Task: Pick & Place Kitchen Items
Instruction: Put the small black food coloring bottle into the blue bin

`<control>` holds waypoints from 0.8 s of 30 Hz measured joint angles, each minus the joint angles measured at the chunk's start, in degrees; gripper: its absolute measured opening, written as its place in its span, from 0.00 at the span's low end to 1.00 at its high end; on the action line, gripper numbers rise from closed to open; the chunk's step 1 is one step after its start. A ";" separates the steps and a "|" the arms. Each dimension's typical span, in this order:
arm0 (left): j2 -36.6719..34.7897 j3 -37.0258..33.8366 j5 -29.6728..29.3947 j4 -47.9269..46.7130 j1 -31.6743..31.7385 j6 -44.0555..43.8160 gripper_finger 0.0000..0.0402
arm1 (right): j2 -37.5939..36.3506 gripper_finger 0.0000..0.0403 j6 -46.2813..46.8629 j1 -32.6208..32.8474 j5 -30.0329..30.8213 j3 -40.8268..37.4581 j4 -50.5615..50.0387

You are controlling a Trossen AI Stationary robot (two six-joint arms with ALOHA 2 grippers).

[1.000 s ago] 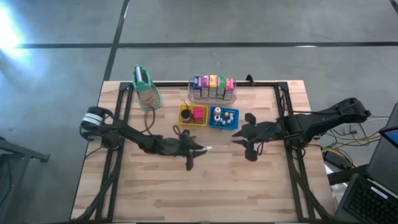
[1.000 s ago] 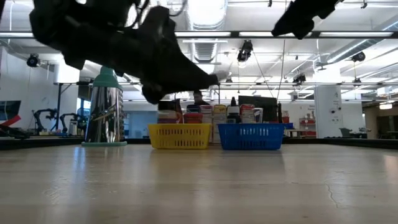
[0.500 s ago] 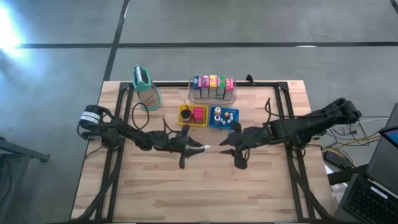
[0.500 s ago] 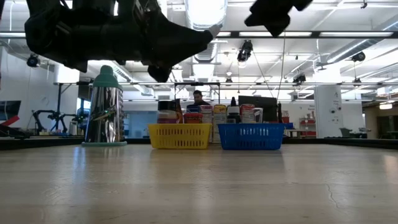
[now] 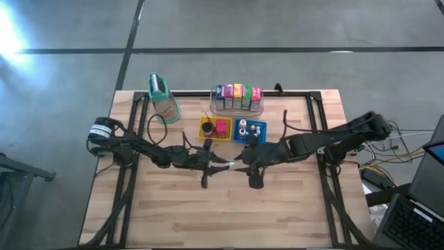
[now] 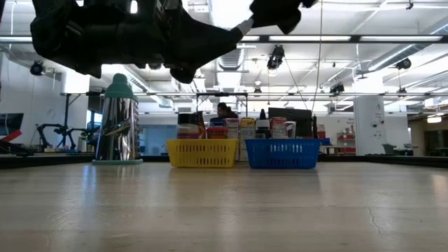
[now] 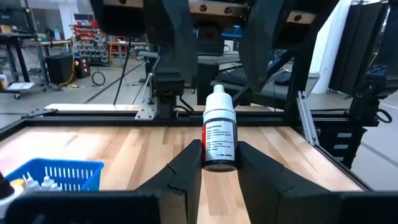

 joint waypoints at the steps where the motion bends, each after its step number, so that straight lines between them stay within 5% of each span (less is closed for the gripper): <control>1: -0.02 0.24 0.02 -0.08 0.00 0.32 0.24 | 0.53 0.45 0.02 -0.16 0.04 0.69 -0.51; 24: -0.22 2.53 0.96 -1.59 0.00 3.34 0.24 | 3.46 0.26 -0.41 -0.77 0.30 4.23 -4.01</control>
